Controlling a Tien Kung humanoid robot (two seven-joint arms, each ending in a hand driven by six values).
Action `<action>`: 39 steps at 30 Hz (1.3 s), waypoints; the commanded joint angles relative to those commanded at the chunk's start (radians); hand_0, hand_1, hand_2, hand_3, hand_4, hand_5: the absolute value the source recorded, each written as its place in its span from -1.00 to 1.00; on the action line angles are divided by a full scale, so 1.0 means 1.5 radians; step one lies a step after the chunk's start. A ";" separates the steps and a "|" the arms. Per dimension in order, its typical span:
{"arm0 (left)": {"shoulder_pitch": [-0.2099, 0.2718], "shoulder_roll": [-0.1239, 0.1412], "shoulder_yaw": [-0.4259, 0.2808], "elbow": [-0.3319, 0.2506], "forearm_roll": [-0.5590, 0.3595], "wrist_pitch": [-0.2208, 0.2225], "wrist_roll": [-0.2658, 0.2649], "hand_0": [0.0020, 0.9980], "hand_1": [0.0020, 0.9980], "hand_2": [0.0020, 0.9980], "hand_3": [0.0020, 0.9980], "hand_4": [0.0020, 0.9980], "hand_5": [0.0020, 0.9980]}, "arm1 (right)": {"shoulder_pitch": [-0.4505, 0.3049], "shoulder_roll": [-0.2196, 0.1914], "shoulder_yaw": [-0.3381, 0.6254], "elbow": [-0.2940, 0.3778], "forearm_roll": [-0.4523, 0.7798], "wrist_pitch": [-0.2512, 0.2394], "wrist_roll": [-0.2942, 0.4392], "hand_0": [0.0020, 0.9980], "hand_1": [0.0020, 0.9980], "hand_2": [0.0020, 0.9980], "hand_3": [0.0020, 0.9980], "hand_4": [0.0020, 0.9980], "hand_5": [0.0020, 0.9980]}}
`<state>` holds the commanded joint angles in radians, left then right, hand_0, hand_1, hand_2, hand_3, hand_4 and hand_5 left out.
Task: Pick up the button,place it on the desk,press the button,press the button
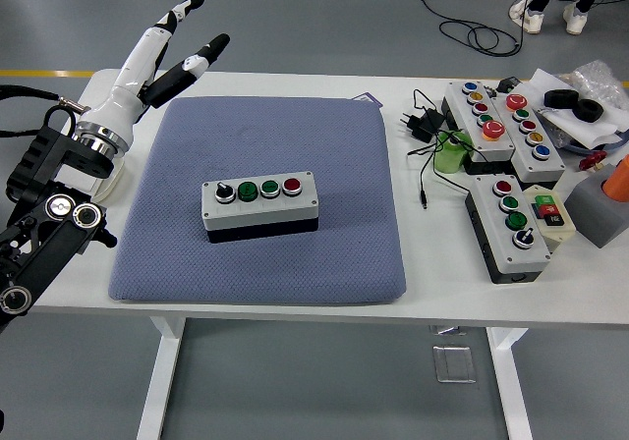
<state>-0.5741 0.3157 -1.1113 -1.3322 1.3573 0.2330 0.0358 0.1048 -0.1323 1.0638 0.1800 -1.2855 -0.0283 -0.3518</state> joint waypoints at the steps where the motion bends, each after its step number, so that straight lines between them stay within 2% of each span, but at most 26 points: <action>1: 0.003 0.001 -0.001 0.006 -0.030 0.001 0.001 1.00 0.99 1.00 1.00 0.57 1.00 | -0.001 0.000 0.000 0.000 0.000 0.000 0.000 0.34 0.30 0.42 0.20 -0.21 -0.51; 4: 0.013 0.003 -0.005 0.026 -0.113 0.002 0.001 1.00 0.99 1.00 1.00 0.57 1.00 | -0.003 0.000 0.000 0.000 0.001 0.000 0.000 0.34 0.30 0.42 0.20 -0.21 -0.51; 5: 0.018 0.003 -0.009 0.035 -0.139 0.004 -0.003 0.92 0.94 1.00 1.00 0.52 1.00 | -0.003 0.000 0.001 0.000 0.001 0.000 0.000 0.34 0.30 0.42 0.20 -0.21 -0.51; 10: 0.043 0.004 -0.029 0.069 -0.282 -0.002 -0.037 0.92 0.94 1.00 1.00 0.52 1.00 | -0.008 0.000 0.002 0.000 0.000 -0.001 0.001 0.34 0.30 0.42 0.20 -0.21 -0.51; 11: 0.046 0.004 -0.033 0.072 -0.307 -0.010 -0.041 0.73 0.80 0.90 0.84 0.51 1.00 | -0.008 0.000 0.003 0.000 0.000 -0.001 0.001 0.33 0.30 0.42 0.20 -0.21 -0.51; 15: 0.063 0.005 -0.048 0.066 -0.391 -0.021 -0.056 0.73 0.80 0.90 0.84 0.51 1.00 | -0.009 0.000 0.004 0.000 -0.001 0.000 0.001 0.33 0.30 0.42 0.20 -0.21 -0.51; 25: 0.084 0.020 -0.058 0.061 -0.427 -0.057 -0.061 0.70 0.77 0.88 0.82 0.47 1.00 | -0.011 -0.001 0.005 0.000 -0.003 0.000 0.003 0.33 0.30 0.42 0.20 -0.21 -0.51; 29: 0.089 0.022 -0.065 0.054 -0.426 -0.054 -0.070 0.71 0.78 0.89 0.83 0.45 1.00 | -0.011 -0.001 0.006 0.000 -0.004 0.000 0.003 0.33 0.30 0.42 0.20 -0.21 -0.51; 39: 0.090 0.026 -0.072 0.056 -0.420 -0.051 -0.067 0.71 0.79 0.89 0.84 0.43 1.00 | -0.004 0.000 0.006 0.000 -0.005 0.000 0.002 0.33 0.30 0.42 0.20 -0.21 -0.51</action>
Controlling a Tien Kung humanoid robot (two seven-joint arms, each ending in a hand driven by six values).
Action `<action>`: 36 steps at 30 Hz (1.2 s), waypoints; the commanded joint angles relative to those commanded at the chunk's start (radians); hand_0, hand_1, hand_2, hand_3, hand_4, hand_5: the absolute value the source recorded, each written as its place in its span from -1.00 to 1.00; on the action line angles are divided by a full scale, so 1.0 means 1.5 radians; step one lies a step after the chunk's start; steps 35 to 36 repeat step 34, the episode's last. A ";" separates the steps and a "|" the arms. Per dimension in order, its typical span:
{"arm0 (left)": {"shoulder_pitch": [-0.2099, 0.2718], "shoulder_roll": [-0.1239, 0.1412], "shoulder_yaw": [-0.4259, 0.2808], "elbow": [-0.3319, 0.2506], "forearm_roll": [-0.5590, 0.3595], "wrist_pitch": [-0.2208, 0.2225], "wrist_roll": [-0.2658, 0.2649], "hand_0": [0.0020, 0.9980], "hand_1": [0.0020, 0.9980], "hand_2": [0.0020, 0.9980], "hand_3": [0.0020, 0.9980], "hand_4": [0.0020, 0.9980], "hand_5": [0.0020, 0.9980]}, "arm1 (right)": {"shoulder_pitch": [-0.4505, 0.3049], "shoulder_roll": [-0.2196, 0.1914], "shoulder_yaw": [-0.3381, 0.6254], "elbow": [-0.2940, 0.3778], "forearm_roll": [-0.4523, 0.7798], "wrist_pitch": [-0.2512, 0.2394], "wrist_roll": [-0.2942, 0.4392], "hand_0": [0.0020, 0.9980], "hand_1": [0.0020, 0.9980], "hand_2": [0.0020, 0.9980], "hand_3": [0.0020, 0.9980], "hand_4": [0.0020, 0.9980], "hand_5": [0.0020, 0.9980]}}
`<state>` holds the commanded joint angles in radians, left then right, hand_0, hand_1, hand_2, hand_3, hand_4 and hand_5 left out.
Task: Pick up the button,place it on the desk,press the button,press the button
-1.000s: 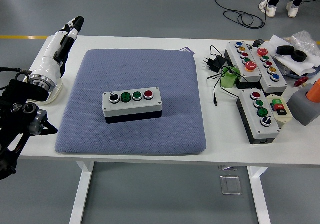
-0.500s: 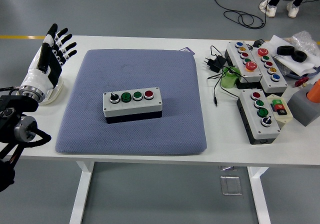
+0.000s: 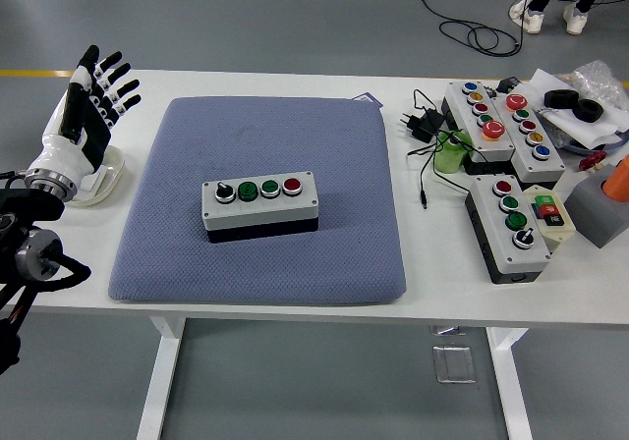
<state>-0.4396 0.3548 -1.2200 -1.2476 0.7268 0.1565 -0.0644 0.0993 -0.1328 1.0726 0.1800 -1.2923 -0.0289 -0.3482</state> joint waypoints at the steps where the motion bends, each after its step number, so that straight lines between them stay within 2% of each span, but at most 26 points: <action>1: 0.000 0.001 0.000 0.001 0.002 -0.001 0.000 0.71 0.79 0.89 0.84 0.43 1.00 | 0.001 0.000 0.000 0.000 -0.001 0.000 0.000 0.33 0.30 0.42 0.20 -0.21 -0.51; 17: 0.010 0.008 -0.023 -0.004 0.024 -0.018 -0.002 0.72 0.79 0.89 0.86 0.41 1.00 | 0.005 0.002 0.003 0.000 -0.006 0.001 0.000 0.33 0.30 0.42 0.20 -0.21 -0.50; 28: 0.015 0.013 -0.031 0.005 0.083 -0.078 -0.006 0.77 0.82 0.91 0.86 0.39 1.00 | 0.004 0.001 0.004 0.000 -0.010 0.004 -0.002 0.33 0.30 0.43 0.20 -0.22 -0.50; 36: 0.014 0.015 -0.031 0.010 0.093 -0.094 -0.005 0.77 0.82 0.91 0.86 0.39 1.00 | 0.003 0.001 0.003 0.000 -0.007 0.005 -0.003 0.33 0.30 0.43 0.20 -0.22 -0.50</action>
